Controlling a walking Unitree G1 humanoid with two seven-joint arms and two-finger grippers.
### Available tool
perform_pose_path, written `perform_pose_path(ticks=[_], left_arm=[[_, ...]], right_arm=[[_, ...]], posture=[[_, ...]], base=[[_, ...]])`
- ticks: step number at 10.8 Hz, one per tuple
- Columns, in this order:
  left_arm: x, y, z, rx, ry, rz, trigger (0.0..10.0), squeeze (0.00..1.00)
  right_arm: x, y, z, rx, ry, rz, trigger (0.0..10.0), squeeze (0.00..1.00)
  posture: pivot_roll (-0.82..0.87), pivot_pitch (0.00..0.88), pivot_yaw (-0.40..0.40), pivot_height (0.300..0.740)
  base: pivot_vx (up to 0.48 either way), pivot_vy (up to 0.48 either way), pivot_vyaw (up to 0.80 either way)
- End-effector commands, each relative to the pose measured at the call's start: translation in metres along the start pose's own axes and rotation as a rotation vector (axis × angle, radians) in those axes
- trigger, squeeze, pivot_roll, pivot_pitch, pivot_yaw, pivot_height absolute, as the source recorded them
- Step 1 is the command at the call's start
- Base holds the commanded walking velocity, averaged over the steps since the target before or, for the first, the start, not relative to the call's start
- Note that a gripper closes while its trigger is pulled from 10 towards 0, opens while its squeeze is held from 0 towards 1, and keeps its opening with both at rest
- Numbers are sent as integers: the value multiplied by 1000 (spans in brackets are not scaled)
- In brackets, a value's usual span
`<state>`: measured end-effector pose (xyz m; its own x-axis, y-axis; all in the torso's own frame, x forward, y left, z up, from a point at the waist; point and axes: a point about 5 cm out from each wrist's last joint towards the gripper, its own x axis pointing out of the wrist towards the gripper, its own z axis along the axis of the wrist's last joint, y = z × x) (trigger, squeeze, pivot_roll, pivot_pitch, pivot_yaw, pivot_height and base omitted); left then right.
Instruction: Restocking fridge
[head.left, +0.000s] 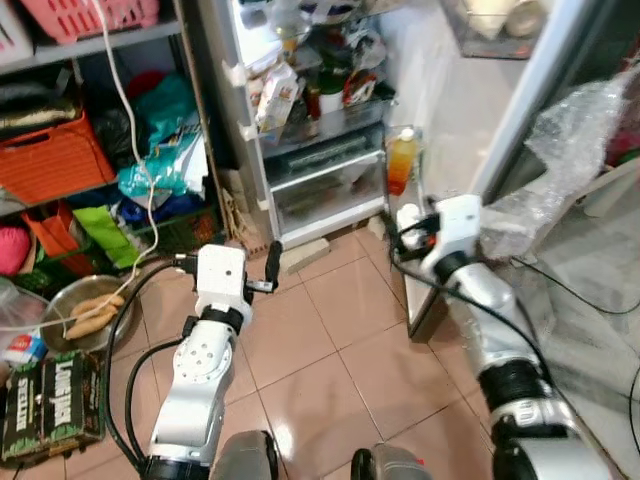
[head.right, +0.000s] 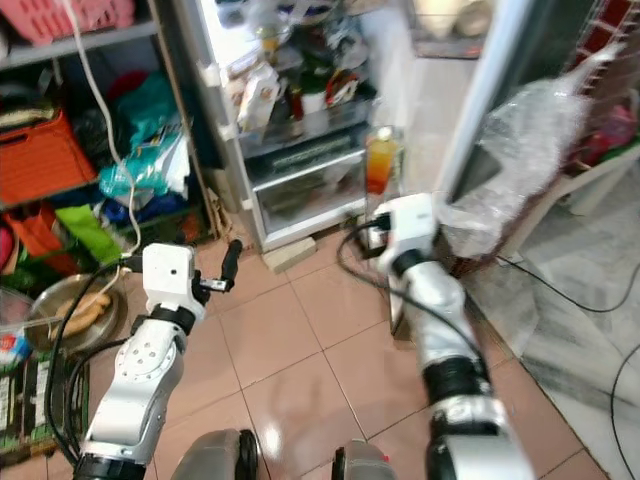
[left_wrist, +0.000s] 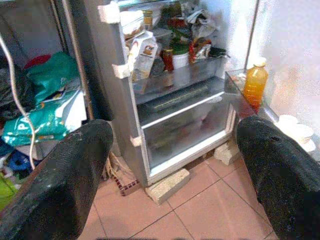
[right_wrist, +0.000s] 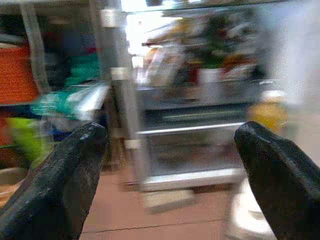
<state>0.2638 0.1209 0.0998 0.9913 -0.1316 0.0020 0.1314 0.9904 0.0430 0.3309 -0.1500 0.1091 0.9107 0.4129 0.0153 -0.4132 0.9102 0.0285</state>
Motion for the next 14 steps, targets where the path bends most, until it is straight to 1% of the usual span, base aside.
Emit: perform_pose_path(ticks=[1,2,3,4,6,7,8,9,10,11,12,13,14], left_arm=[[-2,2,0,9,6,8,10000,0],[-3,2,0,9,10,6,10000,0],[-3,2,-1,9,13,4,10000,0],[-3,1,-2,7,17,2,10000,0],[-5,1,-2,7,20,2,10000,0],[-6,2,-3,8,23,2,10000,0],[-9,2,-2,11,25,-1,10000,0],[-11,1,-2,11,26,-3,10000,0],[-17,-1,-1,11,38,-15,10000,0],[-23,-1,0,13,47,-16,10000,0],[-30,1,0,17,61,-7,10000,0],[-37,4,0,22,76,8,10000,0],[-44,7,-1,26,95,18,10000,0]], right_arm=[[-4,4,-1,-25,-11,49,10000,0],[-10,-10,-1,-114,-38,-63,10000,0],[-20,-30,3,-176,-55,-219,10000,0],[-39,-45,-6,-203,-13,-313,10000,0],[-58,-59,-19,-239,56,-410,10000,0],[-74,-76,-29,-255,123,-536,10000,0],[-82,-93,-28,-293,143,-681,10000,0],[-79,-99,-23,-300,134,-720,10000,0],[-65,-107,-7,-295,95,-772,10000,0],[-49,-113,14,-344,58,-813,10000,0],[-37,-119,34,-363,15,-868,10000,0],[-32,-126,48,-396,-6,-923,10000,0],[-22,-125,56,-369,-27,-900,10000,0]], posture=[[99,102,27,740],[96,104,28,740],[91,105,27,740],[89,107,26,740],[89,112,28,740],[92,117,31,740],[100,126,36,740],[103,135,38,740],[114,156,42,740],[139,183,41,740],[161,205,39,740],[194,227,36,740],[208,237,36,740]], base=[[0,0,0],[0,0,0],[0,0,0],[0,0,0],[0,0,0],[0,0,0],[0,0,0],[0,0,0],[0,0,0],[0,0,0],[0,0,0],[0,0,0],[0,0,0]])
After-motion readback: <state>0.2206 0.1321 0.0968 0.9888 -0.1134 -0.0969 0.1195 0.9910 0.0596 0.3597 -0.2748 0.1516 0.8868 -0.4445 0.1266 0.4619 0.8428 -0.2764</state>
